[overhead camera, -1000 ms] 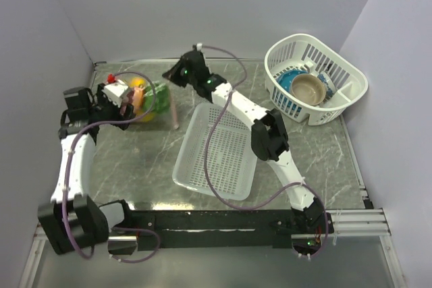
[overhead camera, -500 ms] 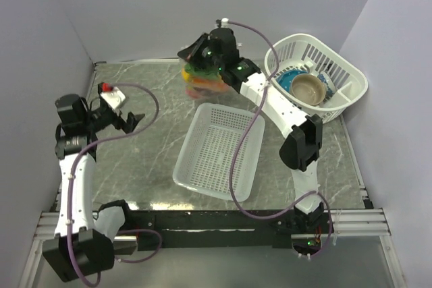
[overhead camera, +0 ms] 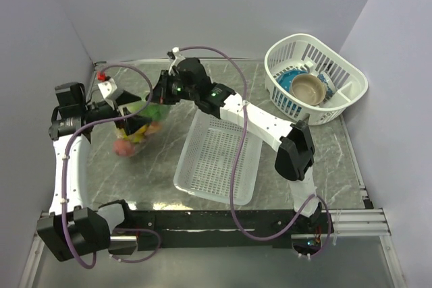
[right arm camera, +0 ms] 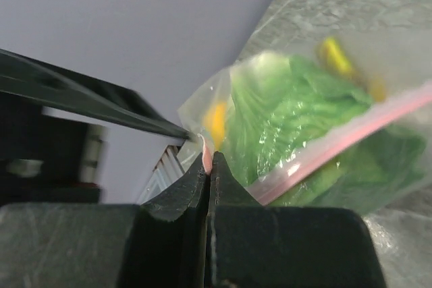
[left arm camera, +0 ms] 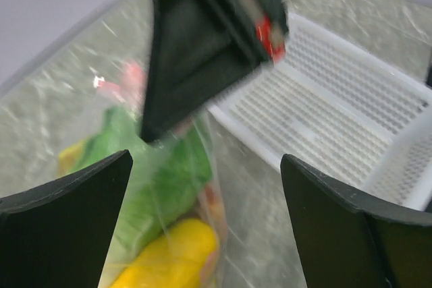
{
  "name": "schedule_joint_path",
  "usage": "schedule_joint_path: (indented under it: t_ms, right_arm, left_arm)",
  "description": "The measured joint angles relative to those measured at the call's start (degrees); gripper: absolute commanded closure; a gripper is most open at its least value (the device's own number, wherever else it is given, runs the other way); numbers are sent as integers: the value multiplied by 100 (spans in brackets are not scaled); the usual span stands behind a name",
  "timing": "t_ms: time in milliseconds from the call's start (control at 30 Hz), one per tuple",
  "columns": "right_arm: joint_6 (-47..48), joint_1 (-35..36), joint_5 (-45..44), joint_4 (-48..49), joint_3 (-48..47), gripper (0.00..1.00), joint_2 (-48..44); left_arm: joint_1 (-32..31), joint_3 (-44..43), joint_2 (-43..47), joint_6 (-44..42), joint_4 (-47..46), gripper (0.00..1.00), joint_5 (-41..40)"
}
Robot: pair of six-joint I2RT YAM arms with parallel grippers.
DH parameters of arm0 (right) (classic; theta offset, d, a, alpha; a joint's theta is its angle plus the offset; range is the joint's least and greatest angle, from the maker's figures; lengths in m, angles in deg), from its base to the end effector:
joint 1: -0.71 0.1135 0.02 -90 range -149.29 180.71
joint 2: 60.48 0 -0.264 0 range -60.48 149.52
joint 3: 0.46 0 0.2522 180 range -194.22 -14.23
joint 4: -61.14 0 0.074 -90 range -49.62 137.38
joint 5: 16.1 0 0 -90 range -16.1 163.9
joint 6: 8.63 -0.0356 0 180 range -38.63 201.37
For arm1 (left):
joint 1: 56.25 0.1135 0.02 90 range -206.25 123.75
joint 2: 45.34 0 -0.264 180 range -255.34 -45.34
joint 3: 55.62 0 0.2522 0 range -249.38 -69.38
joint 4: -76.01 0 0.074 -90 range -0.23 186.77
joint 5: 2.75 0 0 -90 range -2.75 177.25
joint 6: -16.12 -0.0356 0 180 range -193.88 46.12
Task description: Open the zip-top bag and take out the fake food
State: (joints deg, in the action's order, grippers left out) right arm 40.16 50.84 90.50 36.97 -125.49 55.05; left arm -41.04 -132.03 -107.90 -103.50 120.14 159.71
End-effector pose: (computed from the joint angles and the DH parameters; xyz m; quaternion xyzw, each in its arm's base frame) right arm 0.3045 0.3804 0.3660 -0.1489 0.7741 0.5124 0.3408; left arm 0.2177 0.0240 0.3654 0.3797 0.6571 -0.3207 0.5667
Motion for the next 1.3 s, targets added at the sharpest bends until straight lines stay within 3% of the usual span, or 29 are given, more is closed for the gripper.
schedule_joint_path:
  t_ms: [167, 467, 733, 900, 967, 1067, 1167, 1300]
  right_arm:
    - [-7, 0, 151, 175, -15, 100, 0]
    - [15, 33, 367, 402, -13, 100, 0]
    - [103, 216, 555, 525, 31, 100, -2]
    - [345, 334, 918, 717, 651, 100, -315]
    - [472, 382, 1139, 833, 1163, 100, -592]
    - [752, 487, 1440, 822, 1764, 100, -946]
    - [1099, 699, 1670, 739, 2151, 100, -1134]
    - [1427, 1062, 1810, 599, 3045, 100, -1436]
  left_arm:
    - [184, 68, -57, -1696, 1812, 1, 13]
    - [894, 321, 83, -2020, 2022, 1, 197]
    - [1047, 334, -232, -940, 879, 1, 481]
    - [1869, 11, -590, 780, -699, 1, 920]
    - [2166, -474, -1067, 1043, -870, 1, 1021]
    - [2269, -1530, -2011, 264, 50, 1, 1071]
    - [1882, -2555, -3099, -1628, 2072, 1, 1130]
    - [1058, -2433, -3985, -2979, 3388, 1, 1132]
